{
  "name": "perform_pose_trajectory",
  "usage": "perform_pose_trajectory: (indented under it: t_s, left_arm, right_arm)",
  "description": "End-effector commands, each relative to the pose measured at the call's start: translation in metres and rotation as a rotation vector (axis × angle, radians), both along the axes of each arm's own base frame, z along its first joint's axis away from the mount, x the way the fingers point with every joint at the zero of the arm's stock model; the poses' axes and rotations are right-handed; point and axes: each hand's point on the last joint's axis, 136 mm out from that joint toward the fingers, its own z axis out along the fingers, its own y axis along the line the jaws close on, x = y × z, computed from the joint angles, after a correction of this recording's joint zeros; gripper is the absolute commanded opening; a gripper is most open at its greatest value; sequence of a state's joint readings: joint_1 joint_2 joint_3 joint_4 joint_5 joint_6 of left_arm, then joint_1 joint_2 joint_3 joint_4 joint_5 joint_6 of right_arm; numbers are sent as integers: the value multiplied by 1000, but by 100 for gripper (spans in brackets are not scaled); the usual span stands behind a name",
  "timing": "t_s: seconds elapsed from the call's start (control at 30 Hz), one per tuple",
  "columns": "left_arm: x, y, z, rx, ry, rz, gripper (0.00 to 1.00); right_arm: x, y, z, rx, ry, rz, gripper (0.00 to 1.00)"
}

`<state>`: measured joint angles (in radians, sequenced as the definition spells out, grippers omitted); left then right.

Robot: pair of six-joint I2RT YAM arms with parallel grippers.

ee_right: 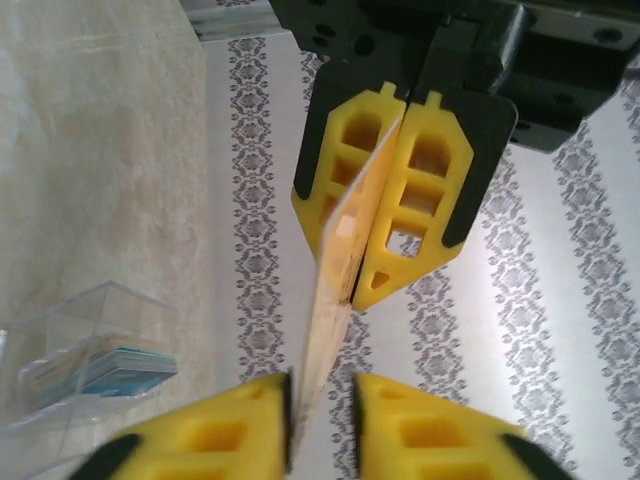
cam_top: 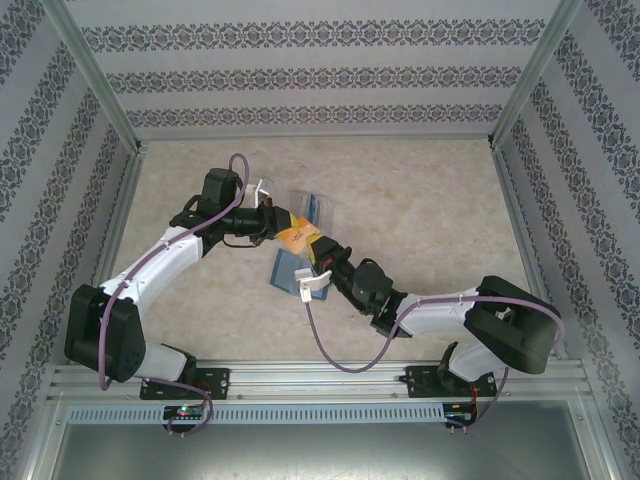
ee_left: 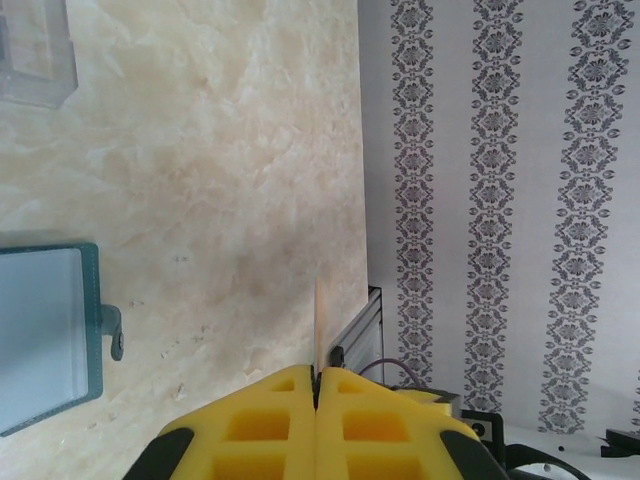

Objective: Put the credit cards into the card holder

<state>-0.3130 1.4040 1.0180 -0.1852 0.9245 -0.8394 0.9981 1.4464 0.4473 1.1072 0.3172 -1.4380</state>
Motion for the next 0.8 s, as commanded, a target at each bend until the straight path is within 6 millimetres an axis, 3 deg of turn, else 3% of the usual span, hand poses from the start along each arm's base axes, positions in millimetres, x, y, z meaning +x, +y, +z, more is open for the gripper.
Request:
perform_pose_trajectory:
  t_s: [0.0, 0.17, 0.3, 0.37, 0.43, 0.57, 0.63, 0.77]
  left_arm:
    - [3, 3, 2, -11, -53, 33, 0]
    - [14, 13, 0, 48, -105, 112, 0]
    - [26, 21, 0, 55, -172, 193, 0]
    - [30, 25, -1, 67, -207, 227, 5]
    - [32, 26, -3, 53, -239, 248, 4]
    - [32, 22, -3, -15, -258, 255, 0]
    - [32, 22, -5, -38, -259, 267, 0]
    - [30, 16, -3, -62, -233, 254, 0]
  right_arm:
    - [-12, -9, 3, 129, 111, 22, 35]
    - [-34, -32, -3, 427, 420, 104, 45]
    - [-54, -39, 11, 720, 864, 245, 56]
    - [-39, -47, 29, 962, 1098, 192, 56]
    - [-26, -56, 32, 1194, 1323, 144, 56]
    - [4, -75, 7, 1660, 1687, -58, 55]
    - [8, -63, 1, 1738, 1910, -80, 52]
    - [9, -36, -3, 1796, 2175, -83, 51]
